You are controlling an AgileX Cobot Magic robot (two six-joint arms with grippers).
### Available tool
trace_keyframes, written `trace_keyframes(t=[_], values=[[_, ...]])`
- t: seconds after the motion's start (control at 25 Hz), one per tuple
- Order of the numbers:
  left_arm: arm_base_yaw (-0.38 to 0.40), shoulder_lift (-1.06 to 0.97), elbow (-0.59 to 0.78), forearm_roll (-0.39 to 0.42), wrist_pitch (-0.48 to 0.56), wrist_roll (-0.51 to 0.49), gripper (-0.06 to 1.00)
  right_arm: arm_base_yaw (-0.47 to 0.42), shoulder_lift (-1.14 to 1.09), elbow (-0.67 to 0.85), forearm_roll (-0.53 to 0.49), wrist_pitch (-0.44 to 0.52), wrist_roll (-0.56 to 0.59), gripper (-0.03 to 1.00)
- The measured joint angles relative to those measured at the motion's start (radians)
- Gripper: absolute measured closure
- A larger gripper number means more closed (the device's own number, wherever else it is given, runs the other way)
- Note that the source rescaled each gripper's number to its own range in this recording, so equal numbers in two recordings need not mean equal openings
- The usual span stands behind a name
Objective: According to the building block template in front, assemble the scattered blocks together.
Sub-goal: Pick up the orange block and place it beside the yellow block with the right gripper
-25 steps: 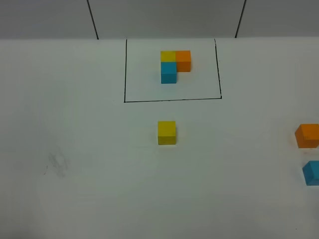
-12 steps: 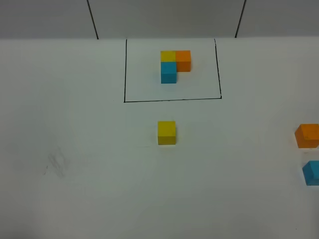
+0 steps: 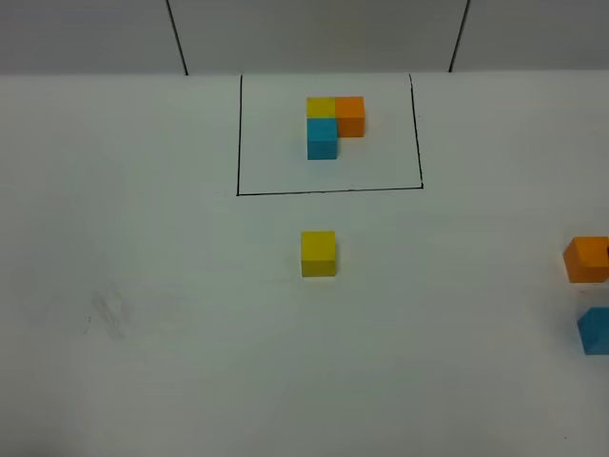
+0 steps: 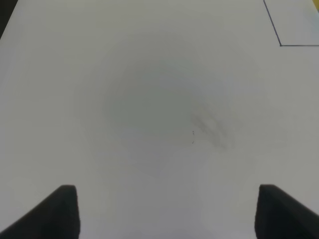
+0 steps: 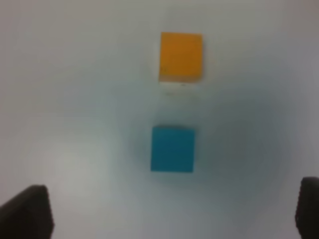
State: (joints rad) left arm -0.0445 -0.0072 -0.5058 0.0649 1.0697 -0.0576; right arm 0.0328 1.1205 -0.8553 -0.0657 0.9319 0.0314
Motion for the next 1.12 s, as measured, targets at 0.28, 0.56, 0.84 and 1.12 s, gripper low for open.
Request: trace_keyframes(t=[0.28,0.56,0.84,1.12], values=[[0.000,0.000,0.000,0.000,0.000,0.000,0.41,-0.005,0.326,-0.156,-0.033,-0.073,-0.003,-0.03],[0.000,0.000,0.000,0.000,0.000,-0.001,0.41,-0.085,0.493,-0.165,0.008,-0.173,-0.046,-0.02],[0.000,0.000,0.000,0.000,0.000,-0.001,0.41,-0.088,0.576,-0.165,0.036,-0.219,-0.064,0.00],[0.000,0.000,0.000,0.000,0.000,-0.002,0.41,-0.098,0.673,-0.166,0.038,-0.270,-0.067,0.02]])
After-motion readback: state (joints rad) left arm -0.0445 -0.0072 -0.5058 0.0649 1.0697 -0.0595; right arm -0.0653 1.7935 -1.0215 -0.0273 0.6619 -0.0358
